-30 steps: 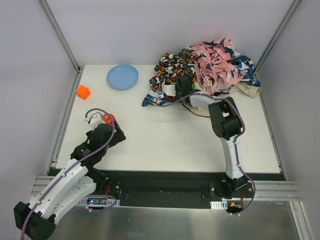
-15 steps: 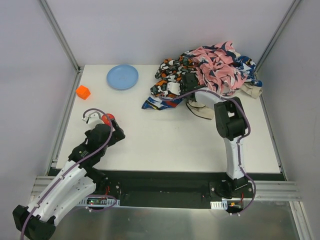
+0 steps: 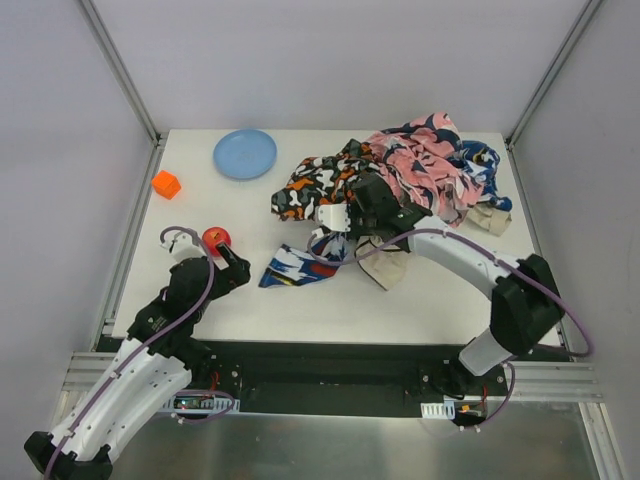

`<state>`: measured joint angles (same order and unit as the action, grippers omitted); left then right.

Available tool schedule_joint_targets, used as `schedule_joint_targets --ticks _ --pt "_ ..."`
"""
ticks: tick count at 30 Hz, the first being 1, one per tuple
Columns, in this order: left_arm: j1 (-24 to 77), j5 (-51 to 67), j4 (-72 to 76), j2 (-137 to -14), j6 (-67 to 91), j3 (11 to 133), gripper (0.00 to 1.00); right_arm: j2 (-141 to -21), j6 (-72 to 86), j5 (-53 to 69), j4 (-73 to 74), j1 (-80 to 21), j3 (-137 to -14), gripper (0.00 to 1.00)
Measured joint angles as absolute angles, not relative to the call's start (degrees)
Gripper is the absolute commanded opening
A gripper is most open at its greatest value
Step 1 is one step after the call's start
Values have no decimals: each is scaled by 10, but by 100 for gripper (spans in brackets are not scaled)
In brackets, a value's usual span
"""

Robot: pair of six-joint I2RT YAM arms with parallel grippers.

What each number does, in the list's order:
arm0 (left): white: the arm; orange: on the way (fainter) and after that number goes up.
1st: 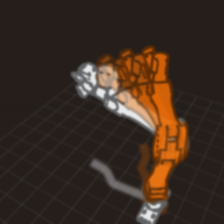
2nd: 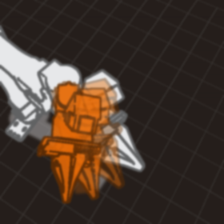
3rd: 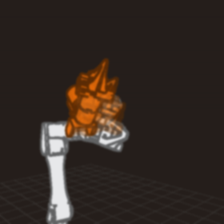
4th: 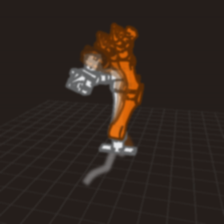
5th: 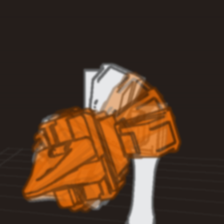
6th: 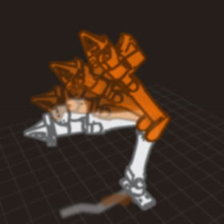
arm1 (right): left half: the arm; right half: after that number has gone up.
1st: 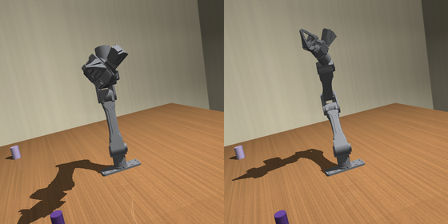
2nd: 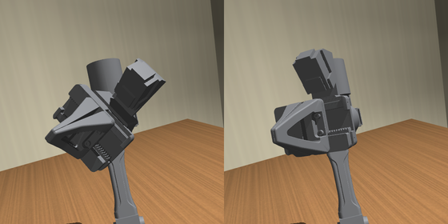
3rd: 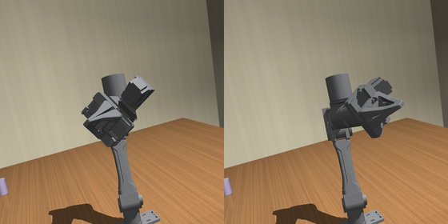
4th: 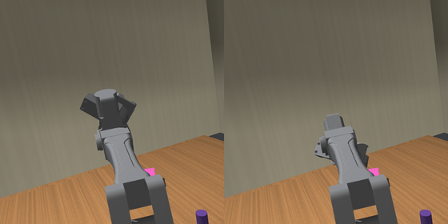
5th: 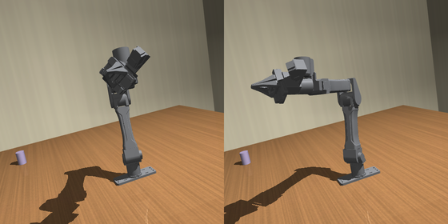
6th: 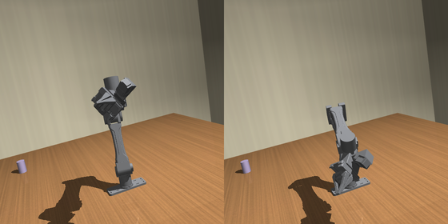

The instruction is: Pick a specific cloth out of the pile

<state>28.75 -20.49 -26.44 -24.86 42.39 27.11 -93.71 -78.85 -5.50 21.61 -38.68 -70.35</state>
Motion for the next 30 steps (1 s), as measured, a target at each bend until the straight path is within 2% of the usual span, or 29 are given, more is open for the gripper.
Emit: schedule_joint_targets --ticks 6,10,16,20,22,26,30 --pt "288 -171 -255 -284 412 273 99 -853 -754 -99 95 -410 -684 1" --pt "288 -118 -205 -350 392 280 99 -864 -726 -130 55 -392 -721 1" --pt "288 -81 -111 -493 365 339 99 -898 -635 -116 27 -307 -793 1" --pt "288 -72 -70 -616 351 425 99 -921 -555 -92 37 -248 -840 1" --pt "288 -28 -38 -689 335 478 99 -948 -507 -85 61 -221 -892 1" --pt "292 58 28 -775 306 518 99 -1009 -433 -91 100 -191 -994 1" --pt "294 61 47 -852 289 564 99 -1030 -358 -74 112 -165 -1015 1"
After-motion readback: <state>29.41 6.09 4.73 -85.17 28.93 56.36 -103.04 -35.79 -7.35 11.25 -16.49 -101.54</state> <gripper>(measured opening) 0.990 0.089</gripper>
